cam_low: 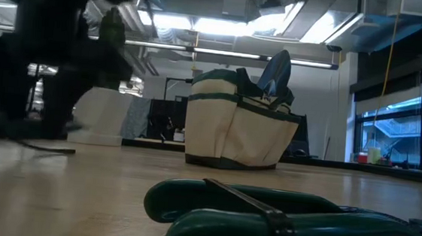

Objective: Pick & Place Garden tools in Gardening bag
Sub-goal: Put the top shear scissor into the gardening bag

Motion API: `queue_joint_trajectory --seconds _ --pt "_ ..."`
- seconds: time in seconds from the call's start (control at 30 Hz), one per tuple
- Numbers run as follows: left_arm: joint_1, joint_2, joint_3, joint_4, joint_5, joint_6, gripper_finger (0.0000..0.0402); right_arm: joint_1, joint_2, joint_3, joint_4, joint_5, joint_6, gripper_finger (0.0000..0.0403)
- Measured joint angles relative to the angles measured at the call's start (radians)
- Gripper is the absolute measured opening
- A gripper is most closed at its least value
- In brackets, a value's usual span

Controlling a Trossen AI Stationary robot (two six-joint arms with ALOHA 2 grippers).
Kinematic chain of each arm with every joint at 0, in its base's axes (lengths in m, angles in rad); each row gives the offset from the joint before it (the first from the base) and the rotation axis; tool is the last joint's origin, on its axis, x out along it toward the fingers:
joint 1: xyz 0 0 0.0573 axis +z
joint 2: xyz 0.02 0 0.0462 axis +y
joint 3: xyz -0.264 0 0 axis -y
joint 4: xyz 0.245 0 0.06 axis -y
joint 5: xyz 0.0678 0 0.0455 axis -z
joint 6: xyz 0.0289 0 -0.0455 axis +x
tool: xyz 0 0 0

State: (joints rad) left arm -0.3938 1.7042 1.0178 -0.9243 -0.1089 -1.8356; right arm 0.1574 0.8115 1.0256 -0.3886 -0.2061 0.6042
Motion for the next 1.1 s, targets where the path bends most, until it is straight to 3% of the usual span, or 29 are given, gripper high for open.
queue_joint_trajectory --seconds 0.2,0.3,0.37,0.53,0.63,0.83,1.0,1.1 --pt "-0.026 0.0 0.169 -0.213 -0.191 0.046 0.0209 0.0 0.032 0.0 -0.184 0.225 0.305 0.0181" --pt "-0.028 -0.001 0.246 -0.275 -0.3 0.08 0.0206 0.0 0.064 -0.033 -0.183 0.303 0.375 0.0181" --pt "-0.029 -0.001 0.29 -0.285 -0.371 0.119 0.0206 0.0 0.09 -0.072 -0.095 0.315 0.391 0.0181" --pt "-0.029 -0.002 0.412 -0.277 -0.523 0.255 0.0206 0.008 0.181 -0.161 0.323 0.252 0.285 0.0181" --pt "-0.037 -0.002 0.475 -0.281 -0.581 0.326 0.0205 0.009 0.265 -0.164 0.394 0.231 0.312 0.0183" --pt "-0.038 -0.004 0.546 -0.247 -0.61 0.482 0.0205 0.023 0.429 -0.165 0.518 0.274 0.565 0.0236" --pt "-0.038 -0.004 0.549 -0.251 -0.601 0.502 0.0205 0.045 0.519 -0.165 0.651 0.425 0.684 0.0299" --pt "-0.038 -0.004 0.549 -0.248 -0.563 0.507 0.0205 0.052 0.536 -0.127 0.618 0.52 0.677 0.0311"
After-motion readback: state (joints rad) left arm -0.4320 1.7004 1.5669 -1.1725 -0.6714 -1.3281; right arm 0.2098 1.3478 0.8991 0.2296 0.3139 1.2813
